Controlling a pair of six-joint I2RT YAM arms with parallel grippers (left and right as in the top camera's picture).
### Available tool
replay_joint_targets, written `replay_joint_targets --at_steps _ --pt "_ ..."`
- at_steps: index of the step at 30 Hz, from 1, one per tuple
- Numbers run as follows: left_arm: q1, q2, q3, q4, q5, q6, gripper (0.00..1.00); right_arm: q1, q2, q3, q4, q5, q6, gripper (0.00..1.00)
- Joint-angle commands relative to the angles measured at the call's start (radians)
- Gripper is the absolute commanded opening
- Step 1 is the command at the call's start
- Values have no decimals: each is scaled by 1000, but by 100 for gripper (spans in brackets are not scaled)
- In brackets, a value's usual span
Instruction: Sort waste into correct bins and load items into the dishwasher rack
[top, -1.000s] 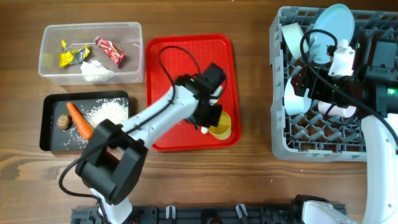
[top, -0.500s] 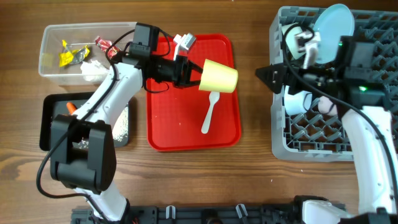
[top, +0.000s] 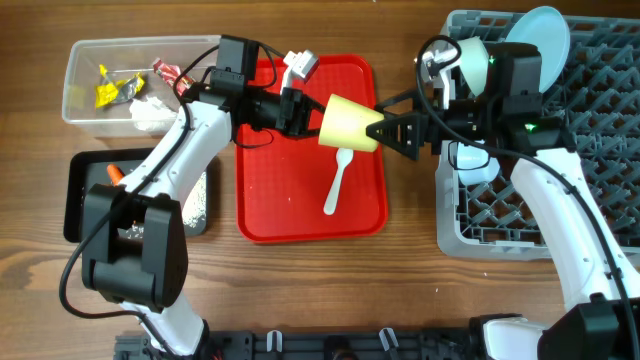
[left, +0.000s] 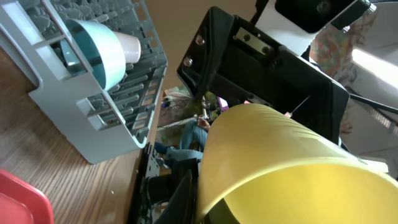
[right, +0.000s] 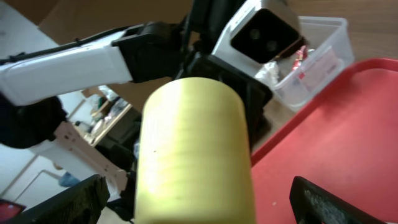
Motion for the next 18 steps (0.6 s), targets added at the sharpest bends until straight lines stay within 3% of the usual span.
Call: replay_joint_targets --at_steps 1,9,15,18 --pt "11 -29 13 13 26 12 4 15 15 -5 6 -57 -2 93" --pt "12 -29 13 100 26 -71 4 103 17 -5 6 91 29 87" --pt "12 -29 13 99 26 -70 4 105 17 -5 6 105 28 69" --pt "12 -29 13 100 25 -70 4 105 17 -5 8 111 28 66"
